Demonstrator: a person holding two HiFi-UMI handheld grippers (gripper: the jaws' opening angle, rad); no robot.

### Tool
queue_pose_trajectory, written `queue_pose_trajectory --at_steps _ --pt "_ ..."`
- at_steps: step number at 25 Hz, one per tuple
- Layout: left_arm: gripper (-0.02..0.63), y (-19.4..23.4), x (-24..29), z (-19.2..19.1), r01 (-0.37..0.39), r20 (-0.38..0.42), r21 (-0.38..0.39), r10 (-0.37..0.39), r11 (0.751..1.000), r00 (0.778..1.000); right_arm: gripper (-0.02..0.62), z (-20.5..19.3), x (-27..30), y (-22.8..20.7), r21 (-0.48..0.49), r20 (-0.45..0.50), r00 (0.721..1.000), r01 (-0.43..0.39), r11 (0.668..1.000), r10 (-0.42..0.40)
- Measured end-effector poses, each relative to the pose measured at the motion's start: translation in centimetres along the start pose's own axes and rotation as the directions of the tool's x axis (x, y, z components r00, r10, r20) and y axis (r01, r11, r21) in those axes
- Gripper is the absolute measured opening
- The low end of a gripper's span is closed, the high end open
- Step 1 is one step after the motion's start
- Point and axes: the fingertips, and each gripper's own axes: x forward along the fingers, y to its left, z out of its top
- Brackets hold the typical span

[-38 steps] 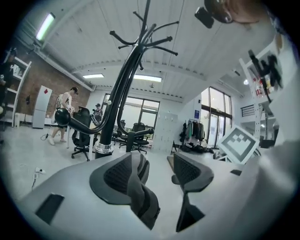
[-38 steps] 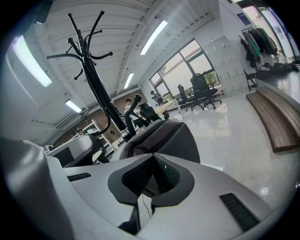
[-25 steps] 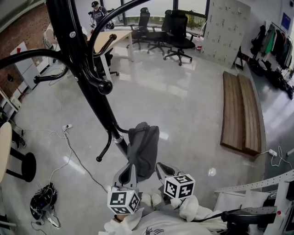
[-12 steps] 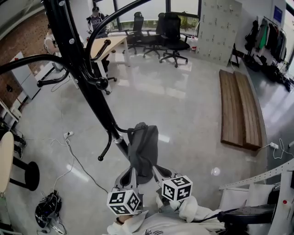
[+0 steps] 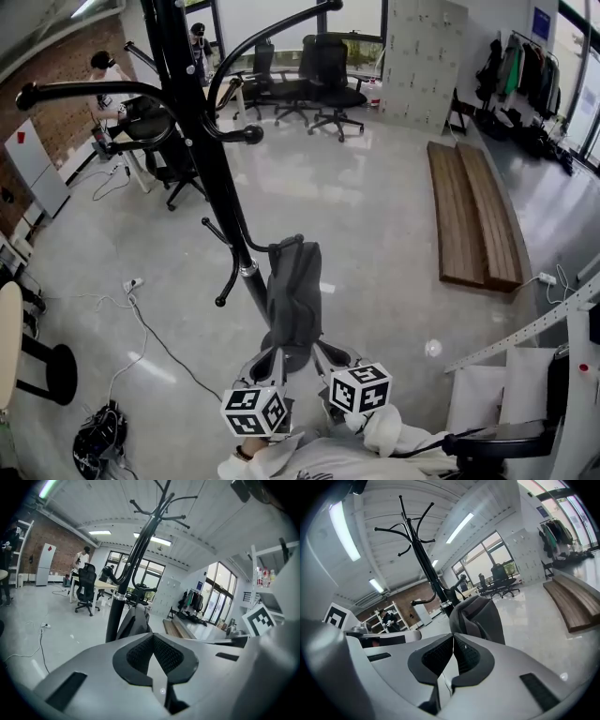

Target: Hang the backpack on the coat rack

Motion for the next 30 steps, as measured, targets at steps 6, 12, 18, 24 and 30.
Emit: queue_pose_trajectory --at_steps 6,12,18,24,30 --pt "0.003 -0.1 -2.4 -0.1 -0.001 0.033 0.041 0.0 0.999 0.999 0.012 -1.1 -2.4 1.2 -0.02 0.046 0.997 0.063 0.998 -0.062" --pt "0.003 -1.8 -3.9 -0.2 0.017 0.061 0.059 -0.02 0.998 0.998 0.012 -1.5 -4.7 2.5 -0.035 0.074 0.994 0.08 0.996 -0.077" --pt "0.003 -2.2 -5.0 -1.9 0.001 0.036 0.022 -0.001 1.0 0.999 0.012 -2.5 -5.9 2.8 -0.05 0.052 0.996 0.081 0.995 -0.079" --pt "0.003 -2.4 -5.5 -1.8 -0.026 0.035 0.01 0.026 1.0 0.999 0.012 -2.2 -7.0 2.7 -0.056 0.058 0.996 0.077 0.995 -0.074" --pt "0.003 -3.7 -5.6 -1.5 -0.008 0.045 0.04 0.006 0.999 0.999 0.012 -1.7 -7.6 2.2 -0.044 0.078 0.994 0.084 0.995 -0.08"
